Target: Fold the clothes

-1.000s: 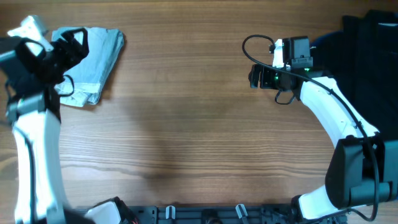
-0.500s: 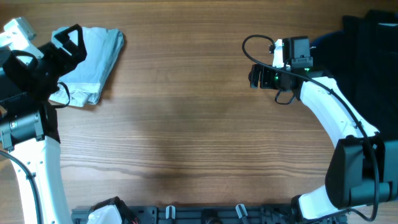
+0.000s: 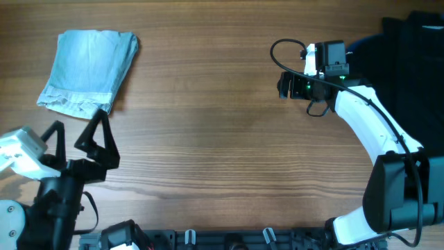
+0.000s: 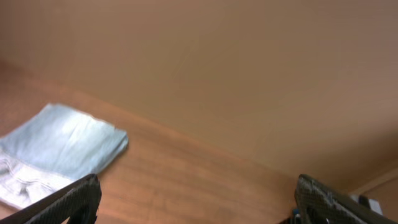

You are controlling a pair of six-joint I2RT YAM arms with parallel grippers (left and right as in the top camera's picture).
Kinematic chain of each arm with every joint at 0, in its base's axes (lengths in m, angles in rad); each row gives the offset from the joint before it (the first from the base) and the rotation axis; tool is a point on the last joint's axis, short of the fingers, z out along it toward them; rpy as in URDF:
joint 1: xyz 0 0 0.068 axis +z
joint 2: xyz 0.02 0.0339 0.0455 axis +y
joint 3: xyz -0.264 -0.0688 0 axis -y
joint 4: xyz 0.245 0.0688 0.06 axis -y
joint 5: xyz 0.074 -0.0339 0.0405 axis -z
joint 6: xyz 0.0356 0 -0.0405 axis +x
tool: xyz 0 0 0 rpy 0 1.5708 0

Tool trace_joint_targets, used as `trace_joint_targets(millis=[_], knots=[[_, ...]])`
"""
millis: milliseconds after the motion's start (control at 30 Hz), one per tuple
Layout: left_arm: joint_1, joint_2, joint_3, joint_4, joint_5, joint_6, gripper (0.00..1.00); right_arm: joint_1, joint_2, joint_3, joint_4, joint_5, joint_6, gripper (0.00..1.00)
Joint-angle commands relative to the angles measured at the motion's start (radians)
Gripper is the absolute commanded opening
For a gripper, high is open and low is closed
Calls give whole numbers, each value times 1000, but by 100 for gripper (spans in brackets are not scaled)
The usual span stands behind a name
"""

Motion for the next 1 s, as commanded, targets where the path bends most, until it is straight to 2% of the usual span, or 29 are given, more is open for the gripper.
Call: trace_joint_targets(millis=[0,100,267,433,533,700,833,967], knots=[[-8,-96,-76,-24,-18,-2,100,-4,13,16,4,4,10,100],[-11,-222,-216,-8,-18,-2,100,-4,13,16,4,4,10,100],[-11,-374,-492,161,-22,-46,100,-4,13,16,3,4,10,100],[-84,-448,-754,531,-31,-84,100,-4,13,16,3,4,10,100],[-130,-463,-852,674,-76,-84,100,-4,13,16,4,4,10,100],[-193,-463,-971,796,-224,-84,100,-4,13,16,3,4,10,99],[-252,-481,-1006,807,-338,-84,100,-4,13,16,3,3,10,100],[-274,-519,-1035,815,-370,-84,100,-4,13,16,4,4,10,100]])
